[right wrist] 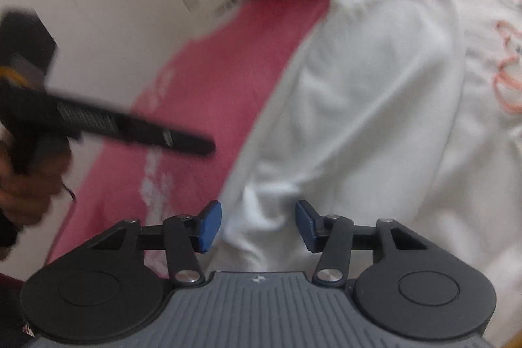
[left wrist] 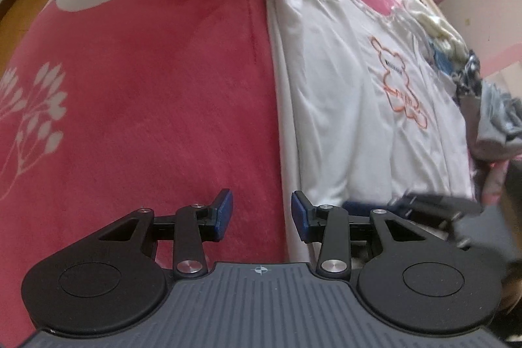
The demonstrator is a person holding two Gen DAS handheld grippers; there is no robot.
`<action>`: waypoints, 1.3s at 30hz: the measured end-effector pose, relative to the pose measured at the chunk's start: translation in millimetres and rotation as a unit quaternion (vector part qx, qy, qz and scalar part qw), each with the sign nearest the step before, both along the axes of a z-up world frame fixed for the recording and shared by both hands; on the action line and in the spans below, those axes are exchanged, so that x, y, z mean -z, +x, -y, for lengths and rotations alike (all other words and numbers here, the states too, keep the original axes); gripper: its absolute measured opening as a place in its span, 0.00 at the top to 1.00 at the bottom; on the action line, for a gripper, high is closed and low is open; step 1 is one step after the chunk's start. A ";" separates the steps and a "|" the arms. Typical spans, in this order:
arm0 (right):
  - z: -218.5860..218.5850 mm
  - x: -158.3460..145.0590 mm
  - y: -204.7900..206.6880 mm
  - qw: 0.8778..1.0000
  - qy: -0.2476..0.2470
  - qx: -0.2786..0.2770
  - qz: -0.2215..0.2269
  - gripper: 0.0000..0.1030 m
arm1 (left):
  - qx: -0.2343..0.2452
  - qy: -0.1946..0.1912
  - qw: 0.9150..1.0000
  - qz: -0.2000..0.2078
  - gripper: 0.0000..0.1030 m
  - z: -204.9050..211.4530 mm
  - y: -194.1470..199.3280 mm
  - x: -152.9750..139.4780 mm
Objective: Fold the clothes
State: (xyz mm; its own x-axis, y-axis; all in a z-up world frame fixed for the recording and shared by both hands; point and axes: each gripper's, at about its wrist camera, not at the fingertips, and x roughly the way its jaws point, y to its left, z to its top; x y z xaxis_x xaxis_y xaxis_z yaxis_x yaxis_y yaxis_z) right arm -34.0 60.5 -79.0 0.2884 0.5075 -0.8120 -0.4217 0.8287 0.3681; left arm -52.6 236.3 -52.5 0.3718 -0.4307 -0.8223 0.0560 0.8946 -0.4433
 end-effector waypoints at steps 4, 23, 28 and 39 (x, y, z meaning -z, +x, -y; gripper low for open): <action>-13.1 2.6 -7.3 1.000 -0.008 -0.002 0.013 0.28 | 0.001 -0.003 1.000 0.003 0.62 -4.8 2.2 1.3; -13.0 -0.1 -19.8 0.997 -0.058 0.030 0.046 0.81 | -0.001 0.002 0.999 0.048 0.61 0.2 25.5 -6.8; 3.5 -4.0 -18.8 0.998 -0.023 0.052 0.026 0.81 | 0.014 0.001 0.997 0.074 0.55 20.4 56.3 -5.4; 26.1 -8.1 -16.1 0.998 0.018 0.063 0.003 0.81 | 0.021 0.041 0.992 0.116 0.48 48.3 131.0 5.0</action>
